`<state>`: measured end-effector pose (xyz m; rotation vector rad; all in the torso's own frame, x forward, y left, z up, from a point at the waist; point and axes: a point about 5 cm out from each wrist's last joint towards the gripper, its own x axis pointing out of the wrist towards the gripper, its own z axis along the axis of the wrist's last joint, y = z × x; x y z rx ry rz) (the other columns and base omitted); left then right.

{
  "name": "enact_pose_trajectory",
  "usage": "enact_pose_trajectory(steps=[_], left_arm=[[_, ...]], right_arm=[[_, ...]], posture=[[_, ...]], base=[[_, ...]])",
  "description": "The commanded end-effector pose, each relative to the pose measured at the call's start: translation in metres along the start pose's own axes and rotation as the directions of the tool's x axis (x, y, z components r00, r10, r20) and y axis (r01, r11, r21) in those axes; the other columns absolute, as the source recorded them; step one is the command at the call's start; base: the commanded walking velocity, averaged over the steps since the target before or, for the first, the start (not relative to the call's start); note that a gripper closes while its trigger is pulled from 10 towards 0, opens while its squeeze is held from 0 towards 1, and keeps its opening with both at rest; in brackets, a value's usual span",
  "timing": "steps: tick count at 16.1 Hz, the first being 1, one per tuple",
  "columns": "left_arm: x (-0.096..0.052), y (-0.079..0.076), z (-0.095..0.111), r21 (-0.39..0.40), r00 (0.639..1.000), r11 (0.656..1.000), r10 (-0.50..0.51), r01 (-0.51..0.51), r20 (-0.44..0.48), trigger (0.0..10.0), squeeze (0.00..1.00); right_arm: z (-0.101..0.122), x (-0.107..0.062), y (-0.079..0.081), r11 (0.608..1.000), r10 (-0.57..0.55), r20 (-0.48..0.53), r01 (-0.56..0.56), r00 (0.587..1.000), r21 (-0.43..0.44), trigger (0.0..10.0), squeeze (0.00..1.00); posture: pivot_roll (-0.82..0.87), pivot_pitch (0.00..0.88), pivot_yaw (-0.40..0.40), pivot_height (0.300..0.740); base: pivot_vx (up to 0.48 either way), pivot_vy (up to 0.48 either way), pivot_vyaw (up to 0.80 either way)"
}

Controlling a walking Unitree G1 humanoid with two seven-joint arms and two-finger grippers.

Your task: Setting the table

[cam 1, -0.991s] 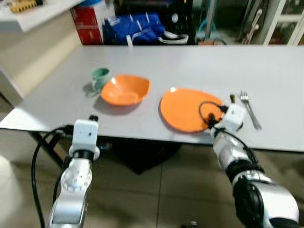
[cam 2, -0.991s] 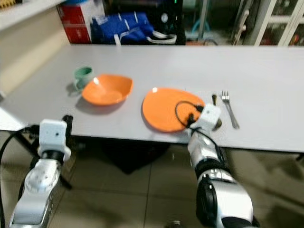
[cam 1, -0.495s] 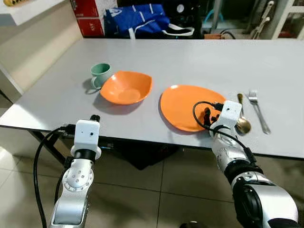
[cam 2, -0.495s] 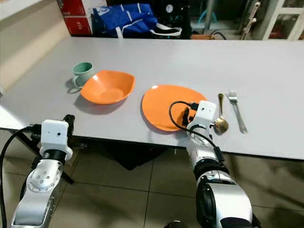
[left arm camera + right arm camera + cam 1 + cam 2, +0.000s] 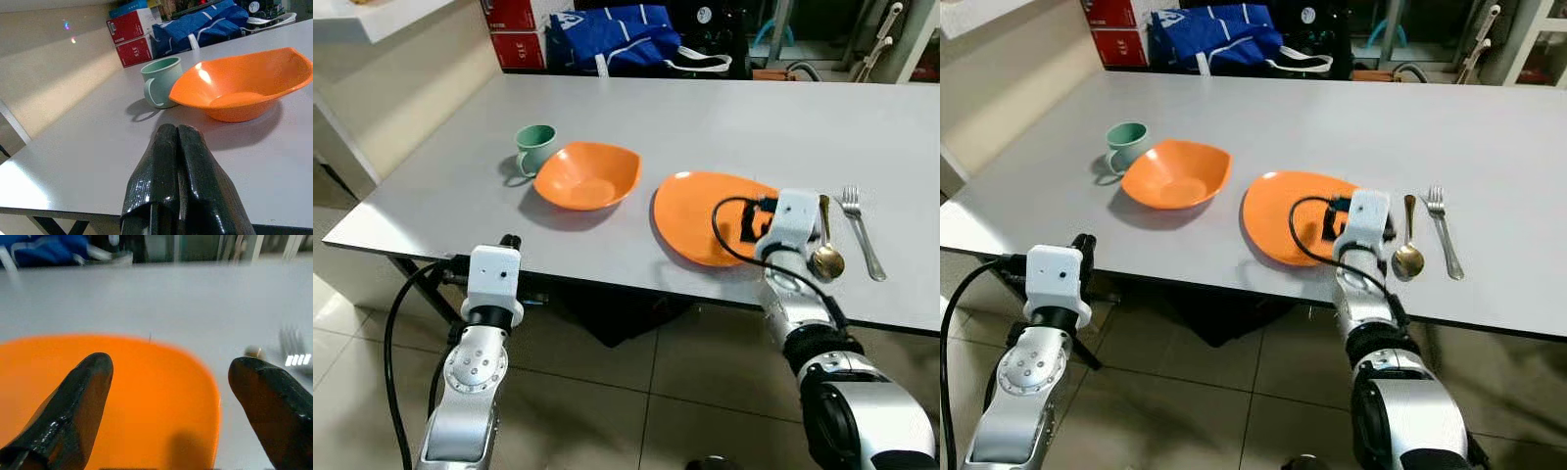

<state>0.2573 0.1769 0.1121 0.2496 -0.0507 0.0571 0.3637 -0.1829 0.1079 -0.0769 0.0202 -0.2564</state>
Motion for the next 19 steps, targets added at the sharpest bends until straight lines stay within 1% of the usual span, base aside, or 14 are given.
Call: enact_pose_trajectory(steps=[1,2,3,5,6,7,9,10,11,12,13,15,16,19], left_arm=[[0.001,0.0,0.0,0.006,1.0,1.0,0.001,-0.001,0.007,10.0,0.0],[0.001,-0.001,0.0,0.006,1.0,1.0,-0.001,0.001,0.009,10.0,0.0],[0.001,-0.001,0.002,0.01,1.0,1.0,-0.007,0.007,0.019,10.0,0.0],[0.003,-0.002,0.002,0.012,1.0,1.0,-0.01,0.01,0.025,10.0,0.0],[0.004,-0.002,0.002,0.022,1.0,1.0,-0.016,0.016,0.024,10.0,0.0],[0.005,-0.003,0.002,0.036,1.0,0.999,-0.021,0.02,0.02,10.0,0.0],[0.007,-0.005,0.0,0.022,0.999,0.999,-0.043,0.043,0.004,10.0,0.0],[0.007,-0.007,0.0,0.009,0.998,0.998,-0.058,0.058,0.007,10.0,0.0],[0.007,-0.009,-0.001,-0.012,0.997,0.997,-0.073,0.073,0.0,10.0,0.0],[0.007,-0.01,-0.001,-0.013,0.997,0.997,-0.078,0.078,0.0,10.0,0.0],[0.008,-0.015,0.001,-0.031,0.994,0.993,-0.11,0.111,0.014,10.0,0.0],[0.01,-0.017,0.004,-0.039,0.993,0.992,-0.116,0.117,0.02,10.0,0.0],[0.012,-0.013,0.006,-0.047,0.994,0.993,-0.104,0.105,0.023,10.0,0.0],[0.011,-0.011,0.006,-0.047,0.995,0.994,-0.098,0.099,0.021,10.0,0.0]], right_arm=[[0.01,0.0,-0.005,0.999,-0.024,0.079,0.028,0.997,-0.043,10.0,0.0],[0.016,0.0,-0.011,0.996,-0.049,0.137,0.059,0.989,-0.068,10.0,0.0],[0.034,-0.003,-0.021,0.988,-0.067,0.275,0.103,0.959,-0.118,10.0,0.0],[0.051,-0.01,-0.026,0.977,-0.035,0.405,0.117,0.914,-0.179,10.0,0.0],[0.058,-0.022,-0.035,0.965,0.003,0.474,0.122,0.88,-0.231,10.0,0.0],[0.059,-0.033,-0.041,0.95,0.044,0.515,0.123,0.856,-0.286,10.0,0.0],[0.047,-0.058,-0.051,0.915,0.124,0.52,0.105,0.845,-0.389,10.0,0.0],[0.035,-0.075,-0.056,0.891,0.159,0.495,0.092,0.854,-0.444,10.0,0.0],[0.023,-0.087,-0.06,0.885,0.163,0.459,0.077,0.873,-0.459,10.0,0.0],[0.021,-0.09,-0.061,0.886,0.157,0.449,0.075,0.88,-0.458,10.0,0.0],[0.011,-0.092,-0.055,0.9,0.132,0.402,0.06,0.906,-0.431,10.0,0.0],[0.009,-0.09,-0.05,0.913,0.12,0.378,0.048,0.918,-0.406,10.0,0.0],[0.009,-0.089,-0.042,0.921,0.133,0.367,0.021,0.921,-0.388,10.0,0.0],[0.009,-0.088,-0.034,0.927,0.141,0.352,0.001,0.925,-0.374,10.0,0.0]], posture=[[-0.1,0.0,0.077,0.74],[-0.1,0.0,0.077,0.74],[-0.11,0.0,0.075,0.74],[-0.11,0.0,0.075,0.74],[-0.13,0.0,0.07,0.74],[-0.14,0.0,0.069,0.74],[-0.15,0.0,0.068,0.74],[-0.16,0.0,0.069,0.74],[-0.16,0.0,0.07,0.74],[-0.17,0.0,0.076,0.74],[-0.18,0.0,0.084,0.74],[-0.18,0.0,0.086,0.74],[-0.17,0.0,0.086,0.74],[-0.16,0.0,0.086,0.74]], base=[[0.0,0.0,0.0],[0.0,0.0,0.0],[0.0,0.0,0.0],[0.0,0.0,0.0],[0.0,0.0,0.0],[0.0,0.0,0.0],[0.0,0.0,0.0],[0.0,0.0,0.0],[0.0,0.0,0.0],[0.0,0.0,0.0],[0.0,0.0,0.0],[0.0,0.0,0.0],[0.0,0.48,0.0],[0.0,0.48,0.0]])
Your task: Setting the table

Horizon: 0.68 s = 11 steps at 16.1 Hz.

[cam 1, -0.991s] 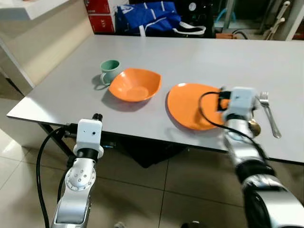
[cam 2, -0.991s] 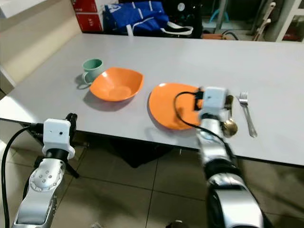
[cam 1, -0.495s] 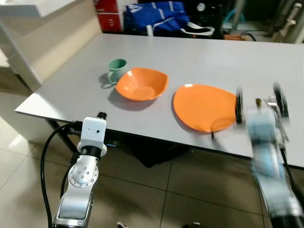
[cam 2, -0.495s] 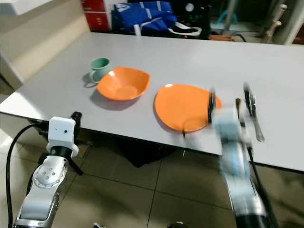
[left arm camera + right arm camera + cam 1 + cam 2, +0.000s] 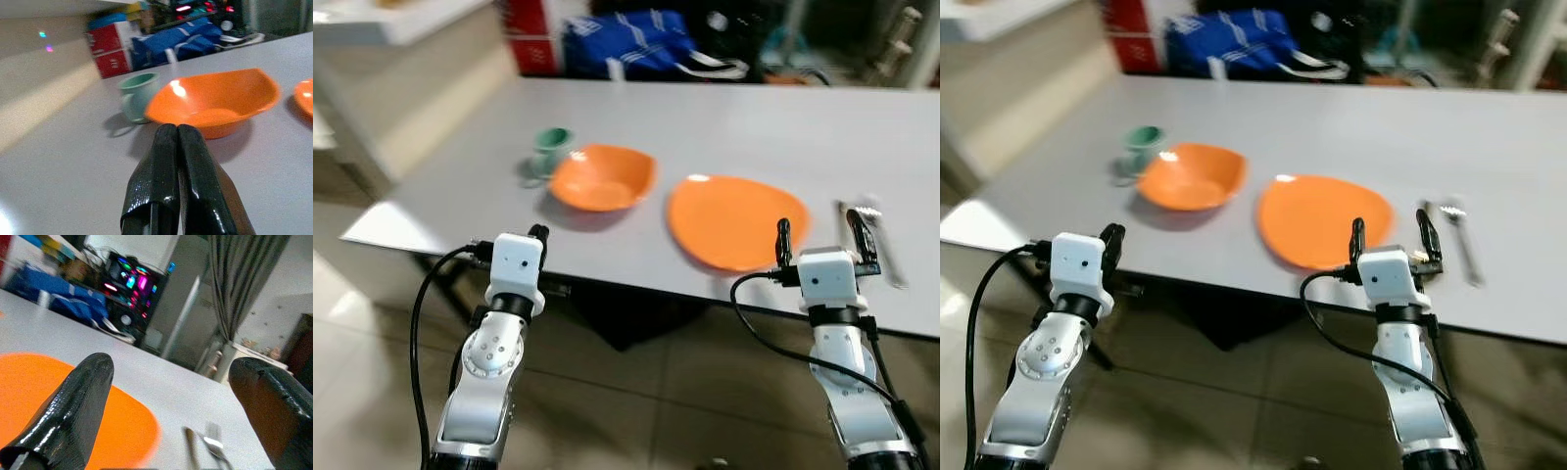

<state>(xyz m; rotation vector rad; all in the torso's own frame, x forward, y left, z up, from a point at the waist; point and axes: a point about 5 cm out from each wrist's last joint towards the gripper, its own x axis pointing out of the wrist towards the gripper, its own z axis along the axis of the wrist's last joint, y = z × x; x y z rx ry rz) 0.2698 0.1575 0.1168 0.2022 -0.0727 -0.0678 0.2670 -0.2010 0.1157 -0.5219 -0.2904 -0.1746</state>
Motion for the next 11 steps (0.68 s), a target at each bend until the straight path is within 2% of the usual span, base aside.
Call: enact_pose_trajectory(steps=[1,5,11], left_arm=[[-0.002,0.008,-0.002,0.0,0.999,1.0,0.026,-0.026,-0.019,10.0,0.0],[0.001,0.008,-0.001,0.02,1.0,1.0,0.007,-0.007,-0.027,10.0,0.0],[0.008,0.007,-0.004,0.023,0.998,1.0,-0.006,0.007,-0.066,10.0,0.0]], right_arm=[[0.008,0.004,0.007,1.0,0.008,0.02,-0.009,1.0,0.027,10.0,0.0],[0.011,0.005,0.015,0.999,0.025,0.019,-0.026,0.999,0.039,10.0,0.0],[0.012,0.007,0.018,0.998,0.051,0.012,-0.052,0.999,0.041,10.0,0.0]], posture=[[-0.15,0.0,0.084,0.74],[-0.15,0.0,0.085,0.74],[-0.16,0.0,0.089,0.74]], base=[[0.0,0.48,0.0],[0.0,0.48,0.0],[0.0,0.48,0.0]])
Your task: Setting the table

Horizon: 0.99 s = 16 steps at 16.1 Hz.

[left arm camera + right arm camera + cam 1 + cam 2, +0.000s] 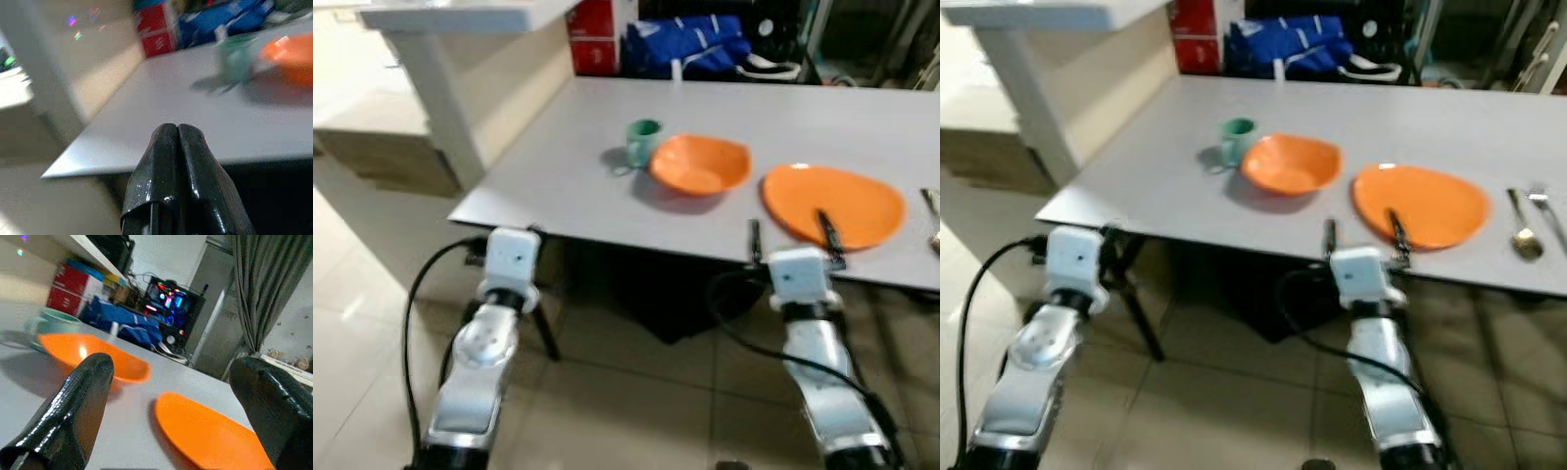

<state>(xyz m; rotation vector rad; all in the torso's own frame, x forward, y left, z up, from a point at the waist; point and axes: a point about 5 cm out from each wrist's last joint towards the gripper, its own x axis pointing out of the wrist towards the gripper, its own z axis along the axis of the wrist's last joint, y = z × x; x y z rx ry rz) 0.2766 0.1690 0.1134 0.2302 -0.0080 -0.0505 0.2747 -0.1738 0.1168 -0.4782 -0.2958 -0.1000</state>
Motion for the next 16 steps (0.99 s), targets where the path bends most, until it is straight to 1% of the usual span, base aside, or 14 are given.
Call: enact_pose_trajectory(steps=[1,5,6,9,12,14,15,16], left_arm=[[0.003,-0.004,0.001,0.005,1.0,1.0,-0.008,0.008,-0.001,10.0,0.0],[0.003,-0.003,-0.001,0.009,1.0,1.0,-0.007,0.007,-0.013,10.0,0.0],[0.002,-0.001,-0.001,0.017,1.0,1.0,0.008,-0.008,-0.011,10.0,0.0],[0.001,-0.001,-0.002,0.013,1.0,1.0,0.023,-0.022,-0.014,10.0,0.0],[0.0,-0.003,-0.001,0.028,1.0,0.999,0.023,-0.022,-0.009,10.0,0.0],[-0.001,-0.002,-0.002,0.022,1.0,0.999,0.024,-0.024,-0.013,10.0,0.0],[-0.001,-0.002,-0.002,0.023,1.0,0.999,0.025,-0.025,-0.013,10.0,0.0],[0.0,-0.001,-0.002,0.023,1.0,0.999,0.027,-0.027,-0.012,10.0,0.0]], right_arm=[[-0.002,0.003,-0.005,1.0,-0.003,-0.015,0.003,1.0,-0.011,10.0,0.0],[-0.001,0.007,-0.003,1.0,0.011,-0.019,-0.011,1.0,0.016,10.0,0.0],[-0.002,0.009,-0.003,0.998,0.007,-0.034,-0.005,0.999,0.055,10.0,0.0],[-0.005,0.011,0.0,0.998,0.029,-0.053,-0.026,0.998,0.05,10.0,0.0],[-0.004,0.012,0.0,0.999,0.028,-0.05,-0.026,0.998,0.041,10.0,0.0],[-0.007,0.013,-0.001,0.998,0.021,-0.073,-0.017,0.997,0.058,10.0,0.0],[-0.007,0.013,-0.001,0.997,0.018,-0.067,-0.013,0.998,0.074,10.0,0.0],[-0.006,0.014,0.0,0.998,0.023,-0.064,-0.019,0.998,0.066,10.0,0.0]], posture=[[-0.16,0.0,0.088,0.74],[-0.15,0.0,0.087,0.74],[-0.15,0.0,0.087,0.74],[-0.14,0.0,0.083,0.74],[-0.14,0.0,0.082,0.74],[-0.14,0.0,0.084,0.74],[-0.14,0.0,0.086,0.74],[-0.14,0.0,0.086,0.74]], base=[[0.0,0.48,0.0],[0.0,0.48,0.0],[0.0,0.48,-0.77],[0.0,0.0,-0.72],[0.0,0.0,0.0],[0.0,0.0,0.0],[0.0,0.0,-0.67],[0.0,0.0,-0.71]])
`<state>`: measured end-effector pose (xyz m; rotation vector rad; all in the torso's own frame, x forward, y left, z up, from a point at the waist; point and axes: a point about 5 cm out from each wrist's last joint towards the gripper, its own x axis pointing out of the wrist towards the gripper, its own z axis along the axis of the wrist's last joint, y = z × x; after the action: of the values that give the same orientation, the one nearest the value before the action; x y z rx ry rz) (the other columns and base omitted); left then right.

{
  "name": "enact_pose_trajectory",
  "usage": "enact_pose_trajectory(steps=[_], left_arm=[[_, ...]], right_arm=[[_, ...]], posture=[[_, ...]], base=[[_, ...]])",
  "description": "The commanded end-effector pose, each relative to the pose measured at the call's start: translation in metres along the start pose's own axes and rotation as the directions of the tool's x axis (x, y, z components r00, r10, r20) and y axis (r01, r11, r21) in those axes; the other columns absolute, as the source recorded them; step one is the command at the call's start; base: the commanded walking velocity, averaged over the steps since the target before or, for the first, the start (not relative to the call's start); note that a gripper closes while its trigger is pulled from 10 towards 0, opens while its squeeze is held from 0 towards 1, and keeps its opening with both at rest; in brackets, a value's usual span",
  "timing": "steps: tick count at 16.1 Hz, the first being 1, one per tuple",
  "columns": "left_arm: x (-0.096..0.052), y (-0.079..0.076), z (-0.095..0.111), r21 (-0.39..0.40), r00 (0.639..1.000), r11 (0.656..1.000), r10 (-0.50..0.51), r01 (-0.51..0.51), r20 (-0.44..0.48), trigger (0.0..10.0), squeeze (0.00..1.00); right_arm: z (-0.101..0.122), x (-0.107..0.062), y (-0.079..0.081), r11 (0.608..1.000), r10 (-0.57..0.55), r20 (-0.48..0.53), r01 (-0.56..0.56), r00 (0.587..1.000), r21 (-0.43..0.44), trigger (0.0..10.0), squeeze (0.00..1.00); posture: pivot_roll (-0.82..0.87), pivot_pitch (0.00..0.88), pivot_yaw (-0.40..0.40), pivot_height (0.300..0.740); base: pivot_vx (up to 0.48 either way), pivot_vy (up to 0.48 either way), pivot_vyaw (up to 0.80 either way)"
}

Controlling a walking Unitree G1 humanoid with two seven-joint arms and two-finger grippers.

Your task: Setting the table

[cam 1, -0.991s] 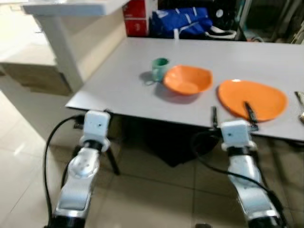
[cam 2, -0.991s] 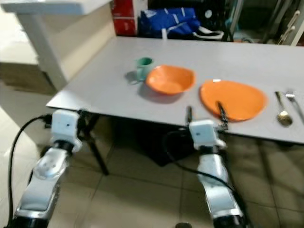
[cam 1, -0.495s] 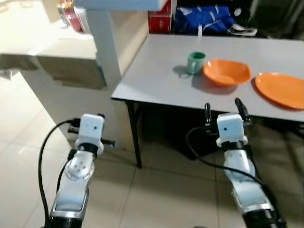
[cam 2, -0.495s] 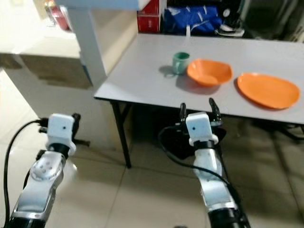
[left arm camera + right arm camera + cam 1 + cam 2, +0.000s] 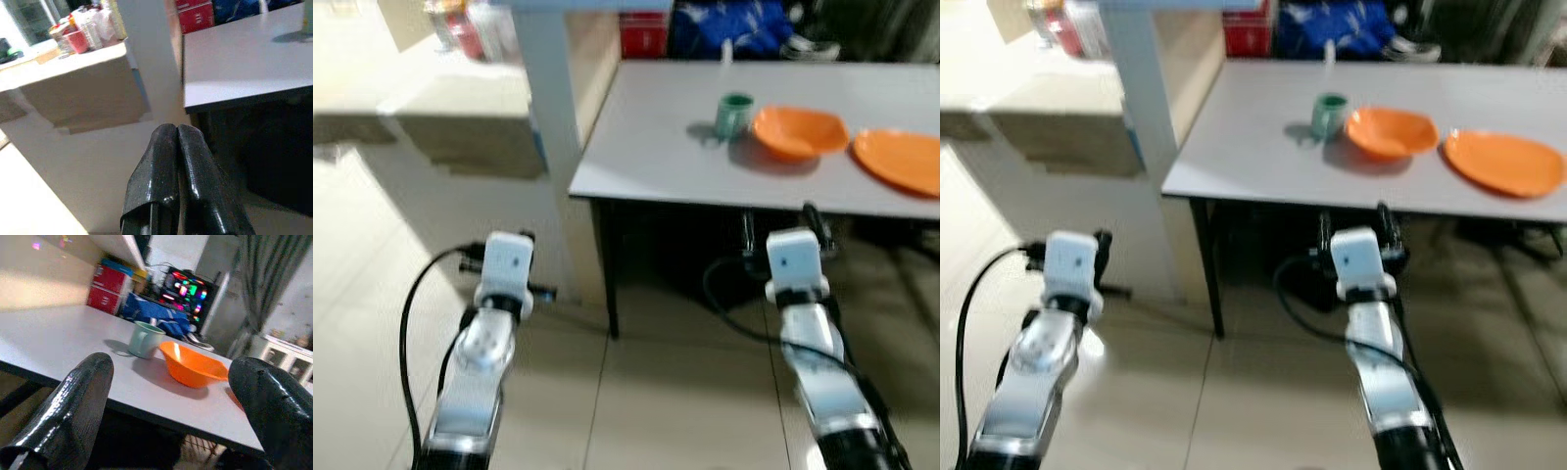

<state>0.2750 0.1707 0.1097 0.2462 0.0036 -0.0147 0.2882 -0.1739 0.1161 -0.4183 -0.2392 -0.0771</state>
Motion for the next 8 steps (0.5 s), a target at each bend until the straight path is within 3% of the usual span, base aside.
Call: enact_pose_trajectory(steps=[1,3,8], left_arm=[[0.0015,-0.0019,0.0021,0.01,1.0,1.0,-0.003,0.003,0.002,10.0,0.0],[0.0028,-0.0003,0.0033,0.023,1.0,1.0,0.003,-0.003,0.006,10.0,0.0],[0.0039,-0.0008,0.0099,0.051,0.999,0.999,-0.017,0.016,0.037,10.0,0.0]], right_arm=[[-0.0015,0.0018,-0.0025,1.0,0.0,-0.007,0.0,1.0,-0.012,10.0,0.0],[-0.0008,0.0032,-0.0018,1.0,-0.005,-0.005,0.005,1.0,-0.007,10.0,0.0],[0.0025,0.0041,0.0034,1.0,0.01,0.026,-0.01,1.0,0.005,10.0,0.0]], posture=[[-0.14,0.0,0.086,0.74],[-0.14,0.0,0.089,0.74],[-0.14,0.0,0.091,0.74]], base=[[0.0,0.0,0.0],[0.0,0.0,0.0],[0.352,0.327,0.0]])
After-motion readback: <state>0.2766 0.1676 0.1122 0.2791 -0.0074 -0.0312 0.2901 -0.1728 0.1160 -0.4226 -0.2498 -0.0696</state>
